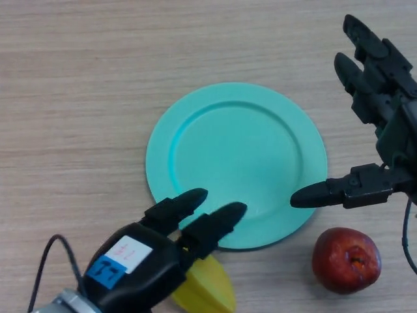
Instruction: Pick up the yellow starfruit and place it on the plate
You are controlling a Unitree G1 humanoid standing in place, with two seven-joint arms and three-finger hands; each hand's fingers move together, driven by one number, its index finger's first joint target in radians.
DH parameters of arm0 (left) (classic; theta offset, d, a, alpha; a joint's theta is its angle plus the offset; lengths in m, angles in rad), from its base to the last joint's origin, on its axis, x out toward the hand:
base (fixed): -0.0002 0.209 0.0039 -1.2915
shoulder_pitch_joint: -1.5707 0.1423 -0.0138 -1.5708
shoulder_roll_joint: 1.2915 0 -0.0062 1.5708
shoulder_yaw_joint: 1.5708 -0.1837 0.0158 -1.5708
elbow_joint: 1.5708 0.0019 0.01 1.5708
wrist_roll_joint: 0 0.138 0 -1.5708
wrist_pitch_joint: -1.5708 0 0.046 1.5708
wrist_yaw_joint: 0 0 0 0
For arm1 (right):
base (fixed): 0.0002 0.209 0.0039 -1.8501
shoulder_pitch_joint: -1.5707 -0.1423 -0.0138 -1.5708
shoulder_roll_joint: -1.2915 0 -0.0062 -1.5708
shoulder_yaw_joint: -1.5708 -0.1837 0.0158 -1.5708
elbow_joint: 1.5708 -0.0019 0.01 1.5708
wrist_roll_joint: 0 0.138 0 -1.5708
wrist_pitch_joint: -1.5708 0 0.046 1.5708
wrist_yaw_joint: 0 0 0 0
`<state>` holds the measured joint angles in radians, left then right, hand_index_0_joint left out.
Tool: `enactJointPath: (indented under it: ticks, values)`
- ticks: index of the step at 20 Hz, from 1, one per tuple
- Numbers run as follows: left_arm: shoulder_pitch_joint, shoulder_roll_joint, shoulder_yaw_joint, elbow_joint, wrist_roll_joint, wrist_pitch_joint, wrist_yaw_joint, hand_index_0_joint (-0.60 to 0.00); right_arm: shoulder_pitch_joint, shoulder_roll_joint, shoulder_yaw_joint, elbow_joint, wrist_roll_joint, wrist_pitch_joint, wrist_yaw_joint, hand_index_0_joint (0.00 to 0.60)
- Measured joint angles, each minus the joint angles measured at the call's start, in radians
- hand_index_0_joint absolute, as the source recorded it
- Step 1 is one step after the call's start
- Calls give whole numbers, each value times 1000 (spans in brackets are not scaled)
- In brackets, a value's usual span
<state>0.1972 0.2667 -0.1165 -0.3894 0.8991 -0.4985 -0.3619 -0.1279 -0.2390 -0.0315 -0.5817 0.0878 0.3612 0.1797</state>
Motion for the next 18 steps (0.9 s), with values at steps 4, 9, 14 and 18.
enactJointPath:
  ticks: [4, 9, 14, 18]
  values:
    - [-20, 25, -10, 42, 125, -91, 0, -449, 0, 0, -8, -7, 0, 0, 0, 0]
    - [-50, 40, 3, 108, 320, -271, 79, -600, 1, -11, -10, -18, 0, 0, 0, 0]
    - [-62, 41, 5, 128, 431, -289, 268, -600, 1, -15, -10, -18, 0, 0, 0, 0]
    - [-84, 67, 23, 77, 432, -273, 276, -600, -3, -15, -10, -18, 0, 0, 0, 0]
